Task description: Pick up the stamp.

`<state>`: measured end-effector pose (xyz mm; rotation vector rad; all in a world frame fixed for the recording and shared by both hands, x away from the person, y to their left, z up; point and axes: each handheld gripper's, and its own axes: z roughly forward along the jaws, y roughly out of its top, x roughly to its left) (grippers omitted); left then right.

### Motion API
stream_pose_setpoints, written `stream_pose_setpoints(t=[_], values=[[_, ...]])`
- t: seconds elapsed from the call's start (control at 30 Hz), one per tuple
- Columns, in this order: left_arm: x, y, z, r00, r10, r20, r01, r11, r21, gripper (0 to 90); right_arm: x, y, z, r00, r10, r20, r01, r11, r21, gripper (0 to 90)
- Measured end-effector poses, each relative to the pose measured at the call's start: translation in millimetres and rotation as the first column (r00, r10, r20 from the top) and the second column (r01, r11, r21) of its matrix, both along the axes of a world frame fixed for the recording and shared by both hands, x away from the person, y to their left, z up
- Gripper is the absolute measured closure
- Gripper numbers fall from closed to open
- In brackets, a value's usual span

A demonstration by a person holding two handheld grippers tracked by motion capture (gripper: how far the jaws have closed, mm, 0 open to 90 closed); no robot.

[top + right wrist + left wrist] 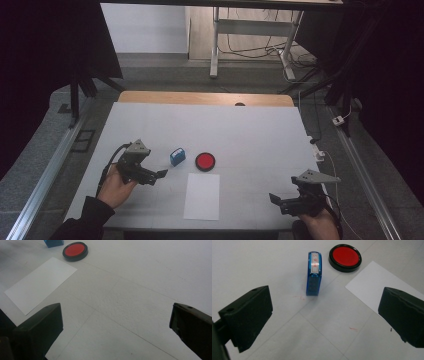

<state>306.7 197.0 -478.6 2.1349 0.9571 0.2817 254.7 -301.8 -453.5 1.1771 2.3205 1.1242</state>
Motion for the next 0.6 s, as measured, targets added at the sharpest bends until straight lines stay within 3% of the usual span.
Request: stream_pose_setpoints(t=[0.13, 0.6], values=[[7.2, -5.4, -0.2, 1.0000, -0.004, -0.008, 0.004, 1.0000, -0.009, 0.3, 0.0, 0.0, 0.0, 1.0000, 0.000, 0.000, 0.000, 1.000, -0.001, 0.0], [29.5, -22.9, -4.1, 0.9998, -0.022, -0.003, 0.022, 0.9994, 0.028, 0.0, 0.0, 0.1, 0.0, 1.0000, 0.000, -0.002, 0.000, 1.000, -0.004, 0.0]])
